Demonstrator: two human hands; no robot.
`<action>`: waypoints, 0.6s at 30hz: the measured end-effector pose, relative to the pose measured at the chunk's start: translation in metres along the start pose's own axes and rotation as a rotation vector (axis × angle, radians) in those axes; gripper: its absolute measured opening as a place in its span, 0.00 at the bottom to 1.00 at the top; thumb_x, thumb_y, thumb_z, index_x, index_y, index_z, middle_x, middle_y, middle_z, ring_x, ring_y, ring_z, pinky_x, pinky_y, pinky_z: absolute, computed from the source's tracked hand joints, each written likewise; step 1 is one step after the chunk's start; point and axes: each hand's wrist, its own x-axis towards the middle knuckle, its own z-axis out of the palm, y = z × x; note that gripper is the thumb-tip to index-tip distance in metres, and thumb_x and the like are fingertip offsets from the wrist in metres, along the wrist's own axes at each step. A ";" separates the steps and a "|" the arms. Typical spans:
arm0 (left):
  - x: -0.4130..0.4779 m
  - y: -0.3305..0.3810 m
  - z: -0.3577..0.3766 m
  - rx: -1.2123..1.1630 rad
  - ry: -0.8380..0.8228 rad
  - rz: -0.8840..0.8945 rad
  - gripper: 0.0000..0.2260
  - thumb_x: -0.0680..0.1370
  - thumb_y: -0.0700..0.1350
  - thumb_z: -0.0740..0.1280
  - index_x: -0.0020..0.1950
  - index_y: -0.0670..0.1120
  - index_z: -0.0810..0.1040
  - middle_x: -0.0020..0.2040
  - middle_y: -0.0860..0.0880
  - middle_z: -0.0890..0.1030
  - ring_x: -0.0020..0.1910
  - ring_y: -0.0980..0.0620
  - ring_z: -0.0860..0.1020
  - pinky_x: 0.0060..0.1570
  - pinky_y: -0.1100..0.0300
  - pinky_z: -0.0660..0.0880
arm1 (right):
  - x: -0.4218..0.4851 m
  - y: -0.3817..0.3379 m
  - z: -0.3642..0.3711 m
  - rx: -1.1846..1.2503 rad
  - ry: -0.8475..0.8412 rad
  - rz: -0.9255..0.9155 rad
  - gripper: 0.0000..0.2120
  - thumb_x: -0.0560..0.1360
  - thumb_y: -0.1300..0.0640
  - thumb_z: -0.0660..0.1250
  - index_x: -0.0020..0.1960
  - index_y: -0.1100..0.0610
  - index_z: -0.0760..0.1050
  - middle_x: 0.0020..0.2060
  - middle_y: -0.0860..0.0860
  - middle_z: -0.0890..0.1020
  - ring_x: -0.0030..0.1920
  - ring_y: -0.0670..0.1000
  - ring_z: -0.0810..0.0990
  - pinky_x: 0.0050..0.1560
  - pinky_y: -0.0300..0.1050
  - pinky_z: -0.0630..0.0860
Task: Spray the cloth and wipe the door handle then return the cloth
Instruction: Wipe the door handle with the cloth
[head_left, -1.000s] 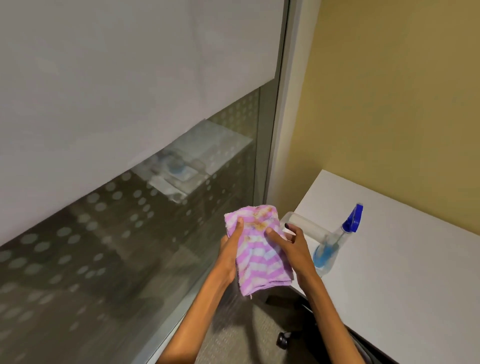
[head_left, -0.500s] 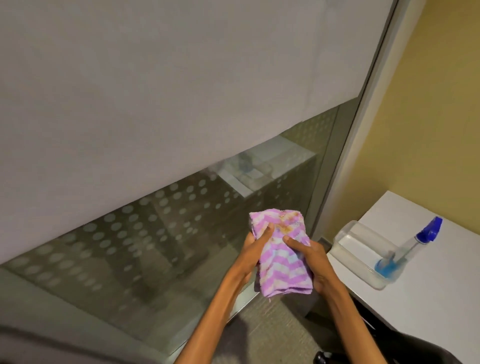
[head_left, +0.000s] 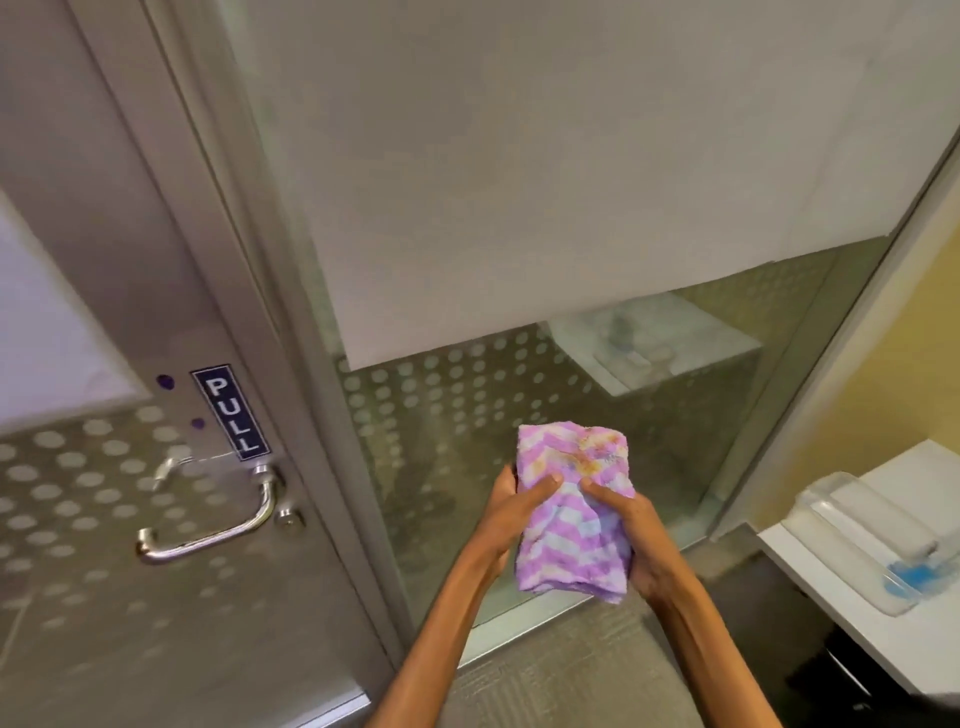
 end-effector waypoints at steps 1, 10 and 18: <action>-0.010 0.001 -0.009 -0.014 0.022 0.007 0.27 0.71 0.45 0.76 0.66 0.42 0.72 0.60 0.41 0.83 0.57 0.43 0.83 0.53 0.48 0.82 | -0.006 0.005 0.009 0.007 -0.025 0.007 0.14 0.73 0.57 0.72 0.56 0.62 0.78 0.46 0.61 0.87 0.46 0.61 0.86 0.48 0.55 0.82; -0.107 0.011 -0.063 -0.107 0.165 0.047 0.20 0.73 0.41 0.75 0.62 0.40 0.75 0.55 0.41 0.85 0.52 0.41 0.84 0.51 0.47 0.82 | -0.064 0.040 0.065 0.031 -0.244 0.102 0.23 0.70 0.54 0.73 0.62 0.62 0.77 0.56 0.64 0.83 0.51 0.63 0.84 0.55 0.59 0.80; -0.194 0.011 -0.105 0.007 0.328 0.110 0.19 0.75 0.46 0.73 0.63 0.41 0.75 0.58 0.43 0.84 0.44 0.57 0.84 0.40 0.62 0.80 | -0.123 0.072 0.107 0.098 -0.318 0.123 0.18 0.76 0.55 0.67 0.62 0.63 0.77 0.52 0.62 0.85 0.48 0.60 0.86 0.49 0.57 0.83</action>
